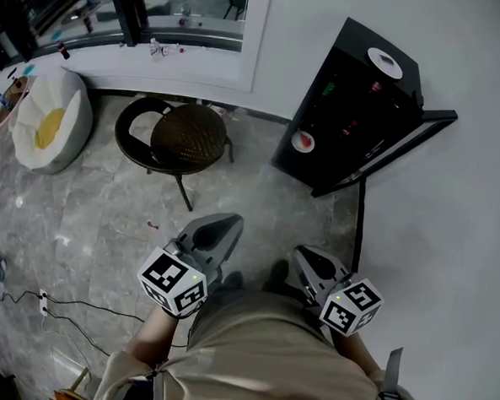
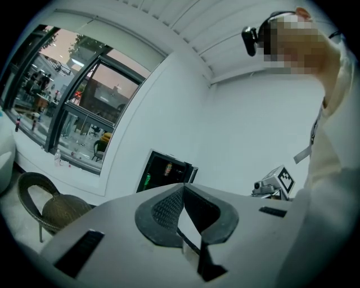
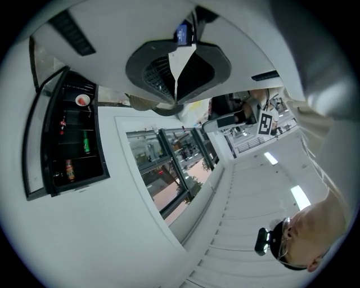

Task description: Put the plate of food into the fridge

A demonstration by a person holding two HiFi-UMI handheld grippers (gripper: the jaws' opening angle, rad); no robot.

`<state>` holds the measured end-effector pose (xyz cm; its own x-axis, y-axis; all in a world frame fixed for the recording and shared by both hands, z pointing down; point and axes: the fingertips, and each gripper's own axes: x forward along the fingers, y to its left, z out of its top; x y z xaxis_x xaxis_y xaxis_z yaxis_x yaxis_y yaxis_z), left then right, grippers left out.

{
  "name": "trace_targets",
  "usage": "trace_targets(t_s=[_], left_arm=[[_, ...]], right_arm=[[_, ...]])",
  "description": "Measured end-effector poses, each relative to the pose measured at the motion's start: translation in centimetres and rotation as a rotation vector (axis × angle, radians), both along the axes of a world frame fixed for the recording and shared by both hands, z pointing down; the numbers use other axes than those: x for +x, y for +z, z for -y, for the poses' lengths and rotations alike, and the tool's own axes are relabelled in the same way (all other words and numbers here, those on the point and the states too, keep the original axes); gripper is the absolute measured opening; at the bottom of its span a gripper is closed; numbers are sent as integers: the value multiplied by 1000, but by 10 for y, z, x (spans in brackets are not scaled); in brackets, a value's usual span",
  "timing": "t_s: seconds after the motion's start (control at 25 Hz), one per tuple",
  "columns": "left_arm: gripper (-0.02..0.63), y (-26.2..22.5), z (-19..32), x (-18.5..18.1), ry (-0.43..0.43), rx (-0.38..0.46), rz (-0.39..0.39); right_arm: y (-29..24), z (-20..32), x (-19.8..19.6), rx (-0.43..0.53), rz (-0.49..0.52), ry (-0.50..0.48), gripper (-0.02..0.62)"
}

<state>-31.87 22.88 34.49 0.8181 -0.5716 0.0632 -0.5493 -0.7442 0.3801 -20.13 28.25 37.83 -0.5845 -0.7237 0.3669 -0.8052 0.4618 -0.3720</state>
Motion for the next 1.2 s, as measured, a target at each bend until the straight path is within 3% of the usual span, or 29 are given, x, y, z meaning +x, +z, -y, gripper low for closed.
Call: trace_targets(t_s=[0.36,0.72,0.88,1.2], left_arm=[[12,-1,21,29,-14,-2,44],[12,-26,42,113,37,75,124],[12,-29,47,134,36,96,174],[12,-34,58,196,58,124,202]], right_arm=[[2,35,29,9,27,-12,26],[-8,67,104,32,91,46,26],[-10,74,124,35,102,35,26],[-11,92,187,52,127,53,26]])
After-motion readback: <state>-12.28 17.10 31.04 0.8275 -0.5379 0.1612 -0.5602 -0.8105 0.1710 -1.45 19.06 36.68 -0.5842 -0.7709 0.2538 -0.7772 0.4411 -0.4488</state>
